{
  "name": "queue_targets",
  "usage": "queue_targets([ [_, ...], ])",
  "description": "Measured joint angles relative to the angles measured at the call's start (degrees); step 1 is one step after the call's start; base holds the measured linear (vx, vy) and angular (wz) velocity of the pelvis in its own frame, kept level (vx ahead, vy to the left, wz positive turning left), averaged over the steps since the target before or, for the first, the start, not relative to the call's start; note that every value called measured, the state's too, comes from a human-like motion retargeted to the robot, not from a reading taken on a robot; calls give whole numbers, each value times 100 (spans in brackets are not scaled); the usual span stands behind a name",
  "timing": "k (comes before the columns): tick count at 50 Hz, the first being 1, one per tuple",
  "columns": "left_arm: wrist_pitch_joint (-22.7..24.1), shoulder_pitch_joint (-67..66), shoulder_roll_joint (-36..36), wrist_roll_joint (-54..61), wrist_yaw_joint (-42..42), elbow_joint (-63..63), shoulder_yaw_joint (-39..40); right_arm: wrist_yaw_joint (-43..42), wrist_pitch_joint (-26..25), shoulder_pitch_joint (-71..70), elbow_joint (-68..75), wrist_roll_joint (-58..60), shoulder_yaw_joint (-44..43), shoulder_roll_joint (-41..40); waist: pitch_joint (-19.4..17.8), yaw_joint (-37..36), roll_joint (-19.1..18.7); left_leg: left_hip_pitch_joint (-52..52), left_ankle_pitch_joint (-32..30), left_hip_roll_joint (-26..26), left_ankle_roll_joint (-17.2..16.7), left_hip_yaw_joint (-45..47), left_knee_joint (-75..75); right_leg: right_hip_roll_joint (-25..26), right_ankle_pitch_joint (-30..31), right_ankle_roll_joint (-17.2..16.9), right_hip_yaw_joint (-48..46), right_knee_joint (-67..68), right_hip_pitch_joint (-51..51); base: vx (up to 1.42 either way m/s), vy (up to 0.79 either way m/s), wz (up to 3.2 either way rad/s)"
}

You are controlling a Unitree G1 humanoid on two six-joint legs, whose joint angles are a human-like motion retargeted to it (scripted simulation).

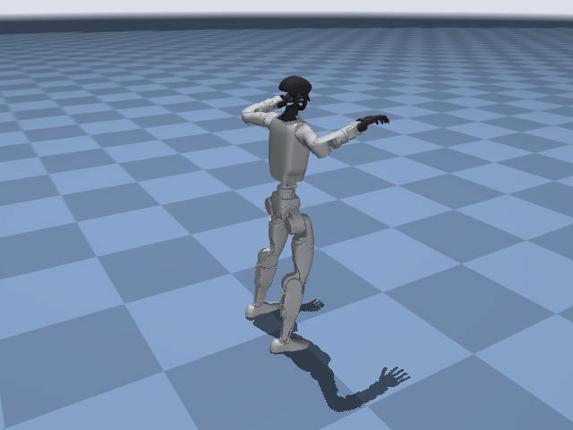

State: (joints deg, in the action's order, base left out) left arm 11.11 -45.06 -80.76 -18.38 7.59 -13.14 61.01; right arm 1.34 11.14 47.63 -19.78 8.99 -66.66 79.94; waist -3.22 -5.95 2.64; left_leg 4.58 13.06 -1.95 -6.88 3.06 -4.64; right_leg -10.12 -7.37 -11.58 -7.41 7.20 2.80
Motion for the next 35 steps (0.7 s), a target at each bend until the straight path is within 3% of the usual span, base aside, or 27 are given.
queue_targets([
  [35, -21, -375, -56, -49, 37, 42, 430, -112, -7, -24, 112, 62, -83, 61, -34, 52, 31, -27, 18, -8, -9, 12, -4, 6, -4, -6, 4, 4, -33, 0, 0, 0],
])
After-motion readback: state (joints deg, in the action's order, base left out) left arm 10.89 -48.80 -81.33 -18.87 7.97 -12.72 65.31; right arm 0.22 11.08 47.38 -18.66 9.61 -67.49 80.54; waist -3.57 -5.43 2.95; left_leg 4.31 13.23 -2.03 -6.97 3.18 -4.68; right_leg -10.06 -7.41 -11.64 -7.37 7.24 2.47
